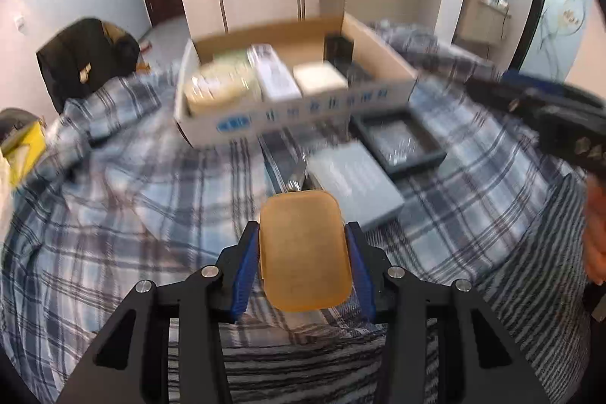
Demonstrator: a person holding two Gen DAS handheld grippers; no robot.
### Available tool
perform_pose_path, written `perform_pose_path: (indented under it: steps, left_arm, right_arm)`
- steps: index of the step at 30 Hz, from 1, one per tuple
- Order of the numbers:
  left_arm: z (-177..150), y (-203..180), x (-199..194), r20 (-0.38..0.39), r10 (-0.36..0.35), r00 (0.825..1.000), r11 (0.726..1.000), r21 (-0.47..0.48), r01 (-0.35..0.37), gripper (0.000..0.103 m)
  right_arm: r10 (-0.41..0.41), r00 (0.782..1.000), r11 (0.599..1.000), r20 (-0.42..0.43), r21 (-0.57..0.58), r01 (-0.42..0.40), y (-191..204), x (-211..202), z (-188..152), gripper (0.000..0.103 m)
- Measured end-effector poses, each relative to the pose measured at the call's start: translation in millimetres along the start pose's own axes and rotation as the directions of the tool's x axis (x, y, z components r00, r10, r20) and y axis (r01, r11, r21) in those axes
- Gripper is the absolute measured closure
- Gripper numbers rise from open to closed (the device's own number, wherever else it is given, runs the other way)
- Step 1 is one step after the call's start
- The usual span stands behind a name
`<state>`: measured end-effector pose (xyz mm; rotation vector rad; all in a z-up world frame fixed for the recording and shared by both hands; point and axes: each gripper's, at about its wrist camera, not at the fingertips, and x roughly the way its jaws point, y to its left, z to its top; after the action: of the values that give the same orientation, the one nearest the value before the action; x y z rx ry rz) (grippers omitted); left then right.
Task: Organize rigid objects
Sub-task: 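Grasp the orange soap box with the left gripper while the right gripper grasps the light blue box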
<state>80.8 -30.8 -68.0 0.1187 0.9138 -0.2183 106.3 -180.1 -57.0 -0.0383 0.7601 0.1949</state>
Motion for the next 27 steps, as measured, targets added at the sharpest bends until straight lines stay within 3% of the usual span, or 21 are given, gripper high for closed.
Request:
perform_pose_path:
  steps: [4, 6, 10, 15, 16, 18, 22, 27]
  left_arm:
    - [2, 18, -31, 0.108, -0.019, 0.994, 0.999, -0.029, 0.022, 0.056]
    - [2, 26, -48, 0.198, 0.009, 0.980, 1.000, -0.029, -0.004, 0.056]
    - [-3, 43, -74, 0.361, 0.086, 0.928, 0.996, -0.053, -0.071, 0.056]
    - [-19, 64, -76, 0.464, 0.154, 0.872, 0.983, -0.157, -0.090, 0.056]
    - [-20, 65, -74, 0.462, 0.183, 0.868, 0.978, -0.171, -0.115, 0.056]
    - [-21, 69, -75, 0.455, 0.173, 0.874, 0.979, -0.173, -0.104, 0.056]
    - [-23, 70, -77, 0.463, 0.182, 0.867, 0.978, -0.178, -0.111, 0.056]
    - [-27, 62, -78, 0.474, 0.174, 0.863, 0.981, -0.154, -0.114, 0.056]
  right_arm:
    - [0.068, 0.997, 0.998, -0.045, 0.019, -0.068, 7, 1, 6, 0.037]
    - [0.107, 0.992, 0.994, -0.073, 0.029, -0.105, 14, 3, 9, 0.037]
    - [0.191, 0.971, 0.981, -0.141, 0.054, -0.185, 34, 13, 12, 0.037]
    - [0.228, 0.951, 0.974, -0.208, 0.057, -0.221, 58, 28, 6, 0.037]
    - [0.222, 0.950, 0.975, -0.222, 0.054, -0.215, 63, 32, 2, 0.037]
    - [0.221, 0.939, 0.975, -0.264, 0.055, -0.214, 70, 42, -6, 0.037]
    - [0.247, 0.909, 0.969, -0.335, 0.078, -0.235, 78, 59, -15, 0.038]
    - [0.204, 0.909, 0.979, -0.363, 0.065, -0.194, 84, 70, -15, 0.045]
